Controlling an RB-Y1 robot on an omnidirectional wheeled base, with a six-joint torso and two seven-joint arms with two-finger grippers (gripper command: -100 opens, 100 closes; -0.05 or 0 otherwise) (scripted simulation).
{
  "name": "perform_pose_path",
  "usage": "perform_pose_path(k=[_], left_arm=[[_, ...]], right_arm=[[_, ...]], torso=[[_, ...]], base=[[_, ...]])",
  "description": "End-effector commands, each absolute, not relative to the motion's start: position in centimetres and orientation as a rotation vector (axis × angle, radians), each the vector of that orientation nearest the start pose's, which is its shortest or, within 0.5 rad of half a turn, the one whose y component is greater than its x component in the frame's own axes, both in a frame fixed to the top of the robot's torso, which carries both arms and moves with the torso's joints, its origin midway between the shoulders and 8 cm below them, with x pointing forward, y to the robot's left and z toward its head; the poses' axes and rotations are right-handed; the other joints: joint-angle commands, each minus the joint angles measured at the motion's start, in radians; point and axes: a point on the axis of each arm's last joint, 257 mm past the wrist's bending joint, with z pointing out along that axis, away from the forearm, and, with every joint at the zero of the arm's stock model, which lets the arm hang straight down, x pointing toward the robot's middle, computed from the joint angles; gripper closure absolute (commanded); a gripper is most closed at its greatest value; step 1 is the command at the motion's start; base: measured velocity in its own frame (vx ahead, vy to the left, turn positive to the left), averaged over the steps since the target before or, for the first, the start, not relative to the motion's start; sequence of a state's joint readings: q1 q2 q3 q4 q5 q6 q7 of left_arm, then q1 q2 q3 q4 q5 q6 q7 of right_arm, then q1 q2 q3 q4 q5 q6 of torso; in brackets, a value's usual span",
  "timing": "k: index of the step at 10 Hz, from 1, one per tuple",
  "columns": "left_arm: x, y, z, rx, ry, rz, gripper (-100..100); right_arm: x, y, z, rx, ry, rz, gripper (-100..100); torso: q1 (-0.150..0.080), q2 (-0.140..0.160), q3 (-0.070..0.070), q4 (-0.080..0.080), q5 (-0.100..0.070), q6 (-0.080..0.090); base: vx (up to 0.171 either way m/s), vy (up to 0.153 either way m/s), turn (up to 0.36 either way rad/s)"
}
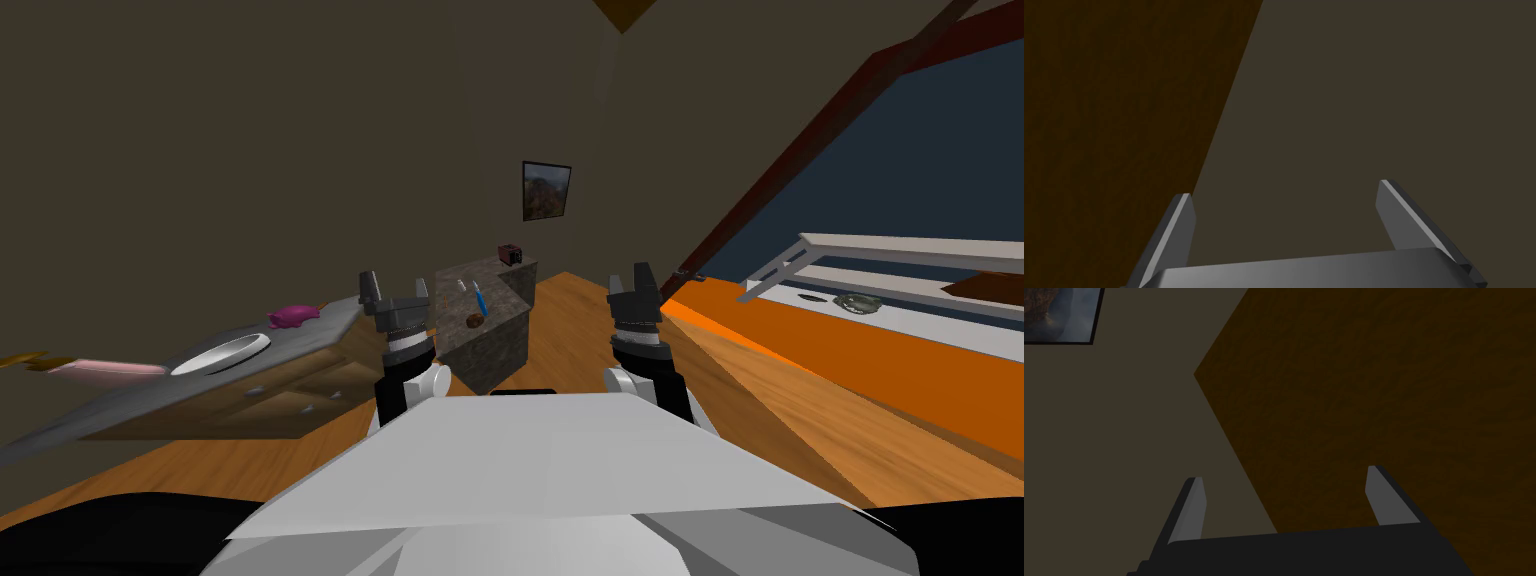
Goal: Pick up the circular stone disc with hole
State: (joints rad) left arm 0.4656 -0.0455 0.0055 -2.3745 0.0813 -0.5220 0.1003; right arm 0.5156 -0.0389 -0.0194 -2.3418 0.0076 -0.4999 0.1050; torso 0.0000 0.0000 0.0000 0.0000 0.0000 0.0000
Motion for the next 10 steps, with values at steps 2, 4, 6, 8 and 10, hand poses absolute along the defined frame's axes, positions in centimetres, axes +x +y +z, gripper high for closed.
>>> perform_pose_path(k=[2, 4, 6, 8, 10], left_arm=[[32.7, 28.1, 7.3, -0.635, 0.490, -1.483, -100], [33.9, 27.9, 6.4, -0.648, 0.579, -1.472, -100], [34.6, 28.0, 5.7, -0.672, 0.623, -1.461, -100], [35.3, 28.2, 5.0, -0.699, 0.663, -1.448, -100], [35.9, 28.5, 4.3, -0.727, 0.699, -1.434, -100]], right_arm=[[33.0, -27.8, 4.7, 0.544, 0.637, 1.188, 0], [33.0, -27.8, 4.7, 0.544, 0.637, 1.188, 0], [33.0, -27.8, 4.7, 0.544, 0.637, 1.188, 0], [33.0, -27.8, 4.7, 0.544, 0.637, 1.188, 0], [33.0, -27.8, 4.7, 0.544, 0.637, 1.188, 0]], torso=[[0.000, 0.000, 0.000, 0.000, 0.000, 0.000], [-0.002, -0.001, -0.001, 0.000, 0.000, 0.000], [-0.002, -0.001, -0.001, 0.000, -0.001, 0.000], [-0.002, -0.001, -0.001, 0.000, 0.000, 0.000], [-0.002, -0.001, -0.001, 0.000, 0.000, 0.000]], base=[[0.012, -0.017, 0.025], [0.023, -0.044, 0.035], [0.016, -0.034, 0.023], [0.019, -0.028, 0.033], [0.020, -0.033, 0.035]])
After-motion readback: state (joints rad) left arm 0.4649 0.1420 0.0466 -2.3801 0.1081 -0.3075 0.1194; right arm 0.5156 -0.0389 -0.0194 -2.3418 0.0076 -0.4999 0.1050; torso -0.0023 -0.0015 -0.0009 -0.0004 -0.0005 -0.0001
